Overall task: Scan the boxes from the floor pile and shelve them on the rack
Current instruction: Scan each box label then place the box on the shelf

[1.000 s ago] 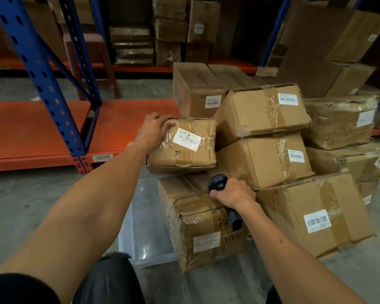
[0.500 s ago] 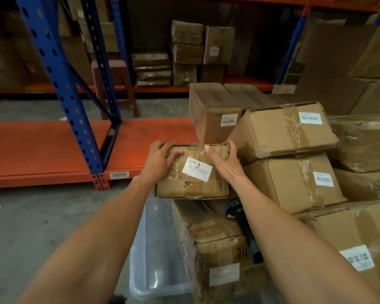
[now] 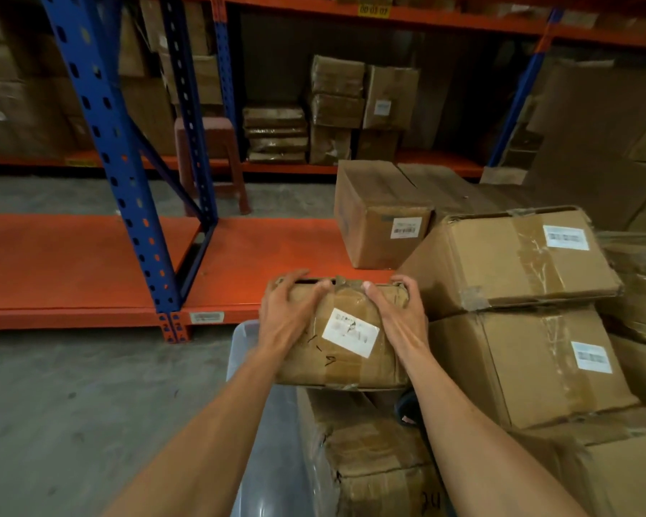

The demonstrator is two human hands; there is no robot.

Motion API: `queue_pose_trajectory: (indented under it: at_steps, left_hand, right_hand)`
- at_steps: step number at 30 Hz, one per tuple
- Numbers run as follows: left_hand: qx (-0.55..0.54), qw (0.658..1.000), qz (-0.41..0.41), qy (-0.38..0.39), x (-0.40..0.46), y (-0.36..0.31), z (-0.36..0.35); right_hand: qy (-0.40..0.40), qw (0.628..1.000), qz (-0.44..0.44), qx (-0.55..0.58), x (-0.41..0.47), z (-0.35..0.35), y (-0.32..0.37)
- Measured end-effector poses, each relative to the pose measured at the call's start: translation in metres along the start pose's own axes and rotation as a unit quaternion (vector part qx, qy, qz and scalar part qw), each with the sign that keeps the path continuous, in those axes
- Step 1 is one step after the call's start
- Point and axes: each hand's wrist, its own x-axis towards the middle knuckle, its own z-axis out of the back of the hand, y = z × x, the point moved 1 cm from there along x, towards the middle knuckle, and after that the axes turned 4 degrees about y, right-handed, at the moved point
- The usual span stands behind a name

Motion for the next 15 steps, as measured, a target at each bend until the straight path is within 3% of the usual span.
queue_pose_trajectory:
  at_steps: [3, 6, 12, 15]
  left_hand:
    - [0.009, 0.997, -0.058, 0.045, -0.017, 0.015, 0.009]
    - [-0.044, 0.996, -0.077, 0.026, -0.014, 0.026, 0.021]
    - [-0.018, 0.999, -0.044, -0.004, 0.003, -0.008, 0.025]
    - [-0.011, 0.995, -0.081, -0.050, -0.008, -0.037, 0.035]
  right_hand:
    - [0.068, 0.995, 0.070, -0.006, -0.007, 0.003, -0.003]
    - [0.129, 0.981, 0.135, -0.044, 0.001, -0.001, 0.002]
    - [0.109, 0.982, 0.151, -0.032, 0.010, -0.001, 0.015]
    - [0.089, 0.984, 0.157, 0.003, -0.009, 0.010, 0.033]
